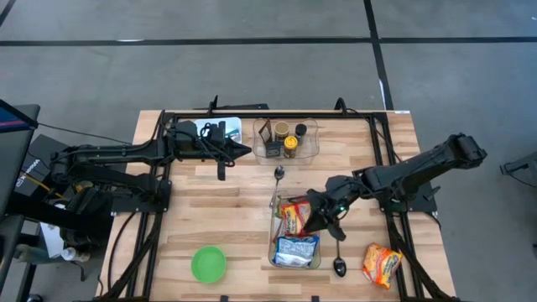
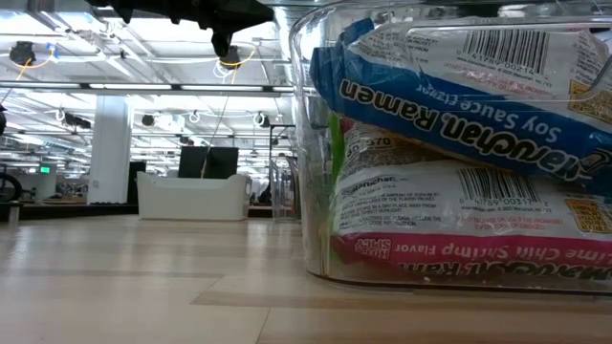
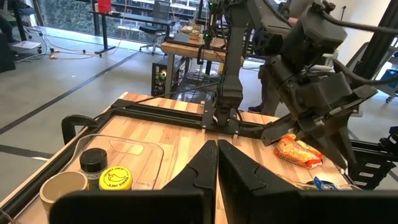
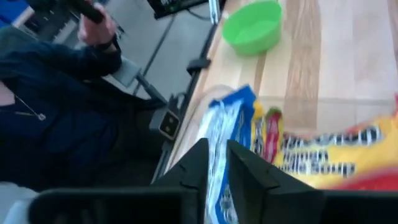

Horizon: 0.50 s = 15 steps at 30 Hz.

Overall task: Pick & Place Food Item
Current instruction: Put the bottom black spoon into the white bin

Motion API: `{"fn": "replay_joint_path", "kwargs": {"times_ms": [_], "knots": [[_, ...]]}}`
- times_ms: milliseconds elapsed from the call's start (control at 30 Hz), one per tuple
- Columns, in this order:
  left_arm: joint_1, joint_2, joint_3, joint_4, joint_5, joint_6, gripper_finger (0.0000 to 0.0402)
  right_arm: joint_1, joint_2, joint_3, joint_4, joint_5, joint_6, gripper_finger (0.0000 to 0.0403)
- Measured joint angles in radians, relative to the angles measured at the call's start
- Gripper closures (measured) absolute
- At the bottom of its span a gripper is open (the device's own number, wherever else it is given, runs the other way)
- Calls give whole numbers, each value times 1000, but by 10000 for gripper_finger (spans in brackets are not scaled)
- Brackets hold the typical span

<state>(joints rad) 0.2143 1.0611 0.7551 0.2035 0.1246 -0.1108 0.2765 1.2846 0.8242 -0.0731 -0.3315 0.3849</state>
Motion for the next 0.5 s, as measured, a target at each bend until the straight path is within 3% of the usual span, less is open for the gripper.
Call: {"fn": "replay_joint_path", "kwargs": {"times_ms": [167,500], "knots": [[0,0,0,0,0,0,394,25,-31,0,-132,80,4,396],[0,0,0,0,0,0,394,67,-79,0,-321,182,166,400]]}}
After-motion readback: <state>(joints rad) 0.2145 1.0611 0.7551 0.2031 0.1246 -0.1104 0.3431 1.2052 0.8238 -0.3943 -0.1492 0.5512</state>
